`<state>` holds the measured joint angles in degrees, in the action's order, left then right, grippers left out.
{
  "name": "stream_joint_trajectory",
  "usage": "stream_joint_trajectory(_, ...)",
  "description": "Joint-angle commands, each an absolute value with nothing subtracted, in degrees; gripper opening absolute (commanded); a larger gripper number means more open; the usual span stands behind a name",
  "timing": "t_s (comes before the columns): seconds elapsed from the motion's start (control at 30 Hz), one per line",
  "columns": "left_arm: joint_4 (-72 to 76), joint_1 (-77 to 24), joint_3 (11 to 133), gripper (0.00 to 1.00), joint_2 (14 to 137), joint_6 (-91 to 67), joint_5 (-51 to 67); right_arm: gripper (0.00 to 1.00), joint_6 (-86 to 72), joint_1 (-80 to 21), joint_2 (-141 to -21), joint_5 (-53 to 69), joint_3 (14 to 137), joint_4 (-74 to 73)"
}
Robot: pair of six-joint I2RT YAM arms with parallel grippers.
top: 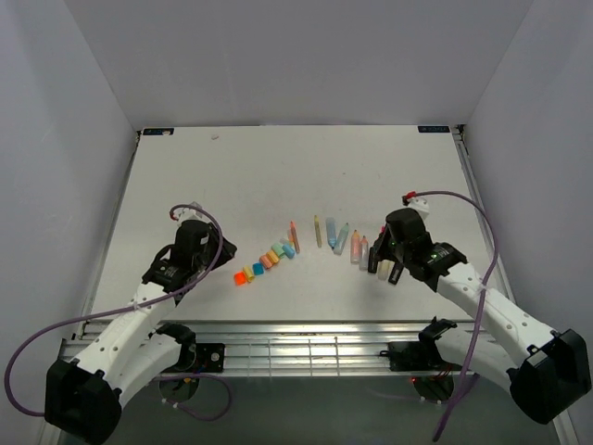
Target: Open the pen caps
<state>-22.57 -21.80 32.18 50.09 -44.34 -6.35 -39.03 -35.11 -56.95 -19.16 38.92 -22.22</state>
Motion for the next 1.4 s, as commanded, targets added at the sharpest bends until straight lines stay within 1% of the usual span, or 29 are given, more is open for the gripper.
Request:
stream_joint_trajectory(0.0, -26.8, -21.45, 30.68, 0.0, 46.68, -43.33, -7.55, 0.08, -37.71, -27.88, -53.97, -23.73, 37.62, -30.75)
stream_joint_trajectory(0.03, -26.98, -21.45, 29.02, 0.0, 45.63, -43.59, -8.08, 0.08, -36.31, -23.95, -52.92, -21.73, 37.01, -31.2)
stream_joint_trajectory(0.13, -25.32, -21.45, 25.42, 0.0, 44.82, -45.96, -6.6, 0.08, -35.6, -16.64, -49.41, -18.21, 33.41, -30.33)
stream_joint_trajectory(0.23, -25.05, -21.45, 23.74, 0.0, 45.44, -50.34, -5.89, 0.09, -35.42, -12.24, -46.77, -17.06, 30.5, -29.53)
stream_joint_trajectory(0.33, -25.4, -21.45, 21.01, 0.0, 45.53, -53.6, -7.37, 0.11, -35.42, -8.37, -48.41, -15.3, 29.45, -29.53)
stream_joint_trajectory(0.47, -26.8, -21.45, 19.95, 0.0, 46.32, -56.33, -9.93, 0.11, -35.42, -4.14, -51.59, -13.63, 27.6, -28.83)
stream_joint_trajectory(0.67, -27.6, -21.45, 19.78, 0.01, 51.06, -58.62, -11.95, 0.1, -35.68, -2.55, -53.08, -13.01, 24.87, -26.19)
stream_joint_trajectory(0.7, -27.6, -21.45, 19.69, 0.03, 51.85, -59.32, -11.95, 0.11, -35.68, -2.46, -53.43, -12.92, 24.79, -25.76)
stream_joint_trajectory(0.73, -27.51, -21.45, 19.51, 0.09, 53.16, -59.59, -11.87, 0.12, -35.6, -2.46, -54.22, -12.57, 24.61, -25.4)
stream_joint_trajectory(0.8, -26.81, -21.45, 19.34, 0.11, 54.05, -60.03, -11.25, 0.13, -35.51, -2.46, -54.93, -12.04, 24.52, -24.79)
stream_joint_trajectory(0.9, -25.14, -21.45, 18.55, 0.16, 54.58, -60.29, -10.29, 0.19, -34.89, -2.46, -56.16, -9.24, 23.64, -22.24)
stream_joint_trajectory(1.07, -24.35, -21.45, 17.93, 0.24, 54.32, -60.29, -10.11, 0.22, -34.28, -2.37, -58.71, -7.21, 23.29, -20.13)
stream_joint_trajectory(1.1, -24.35, -21.45, 17.84, 0.32, 54.4, -60.38, -10.02, 0.23, -34.19, -2.37, -58.97, -7.03, 23.47, -20.13)
stream_joint_trajectory(1.23, -25.13, -21.45, 18.02, 0.69, 54.23, -61.35, -9.67, 0.28, -34.37, -2.46, -58.71, -6.16, 23.38, -20.04)
stream_joint_trajectory(1.3, -25.58, -21.45, 18.28, 0.72, 53.97, -61.35, -9.67, 0.31, -34.37, -2.37, -58.01, -5.98, 23.29, -20.13)
stream_joint_trajectory(1.33, -25.75, -21.45, 18.37, 0.74, 53.88, -61.35, -9.93, 0.46, -34.37, -2.37, -57.83, -6.15, 23.29, -20.13)
stream_joint_trajectory(1.37, -26.1, -21.45, 18.28, 0.75, 53.79, -61.43, -10.02, 0.5, -34.37, -2.46, -57.75, -6.24, 23.29, -20.13)
